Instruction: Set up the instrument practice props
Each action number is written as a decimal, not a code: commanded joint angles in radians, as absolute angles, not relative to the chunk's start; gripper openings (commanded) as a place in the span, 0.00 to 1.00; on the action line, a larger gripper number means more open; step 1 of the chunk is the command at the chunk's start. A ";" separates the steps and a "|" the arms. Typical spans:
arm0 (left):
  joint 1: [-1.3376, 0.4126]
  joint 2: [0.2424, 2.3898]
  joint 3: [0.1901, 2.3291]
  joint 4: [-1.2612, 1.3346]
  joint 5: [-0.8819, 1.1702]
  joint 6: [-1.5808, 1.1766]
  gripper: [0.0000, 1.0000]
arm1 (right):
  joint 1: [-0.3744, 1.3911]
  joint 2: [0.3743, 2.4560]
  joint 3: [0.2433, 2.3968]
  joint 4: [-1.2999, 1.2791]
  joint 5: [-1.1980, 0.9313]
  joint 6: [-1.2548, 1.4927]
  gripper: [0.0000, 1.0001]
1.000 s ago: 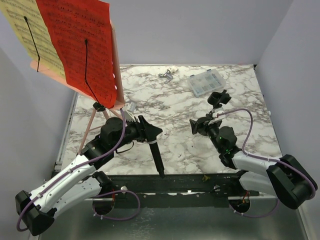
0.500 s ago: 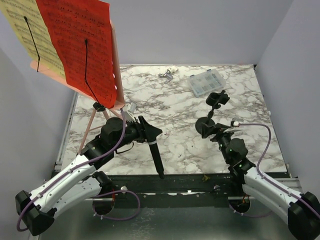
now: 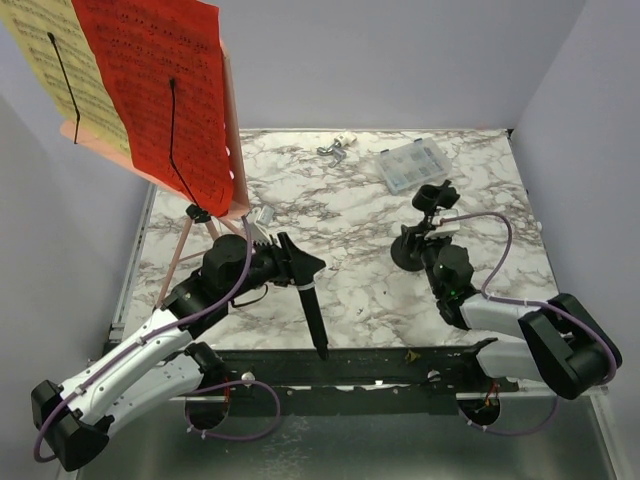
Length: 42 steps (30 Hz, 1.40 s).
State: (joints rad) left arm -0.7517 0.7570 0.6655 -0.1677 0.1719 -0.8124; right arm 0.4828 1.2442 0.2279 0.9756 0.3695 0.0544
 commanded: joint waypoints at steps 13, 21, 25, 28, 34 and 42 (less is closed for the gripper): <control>-0.746 0.813 0.723 -0.177 0.181 -0.803 0.00 | 0.773 1.285 0.316 0.826 0.437 0.347 0.00; -0.745 0.810 0.707 -0.172 0.169 -0.824 0.00 | 1.022 1.462 0.575 0.134 1.099 0.827 0.00; -0.745 0.802 0.697 -0.172 0.159 -0.820 0.00 | 1.039 1.628 0.847 -0.619 1.240 1.415 0.00; -0.745 0.799 0.692 -0.169 0.156 -0.828 0.00 | 1.062 1.844 1.033 -1.371 1.304 2.105 0.01; -0.744 0.814 0.693 -0.169 0.163 -0.810 0.00 | 1.150 1.985 1.115 -1.423 1.383 2.117 0.05; -0.743 0.816 0.690 -0.166 0.155 -0.805 0.00 | 1.191 1.958 1.079 -1.422 1.498 2.105 0.63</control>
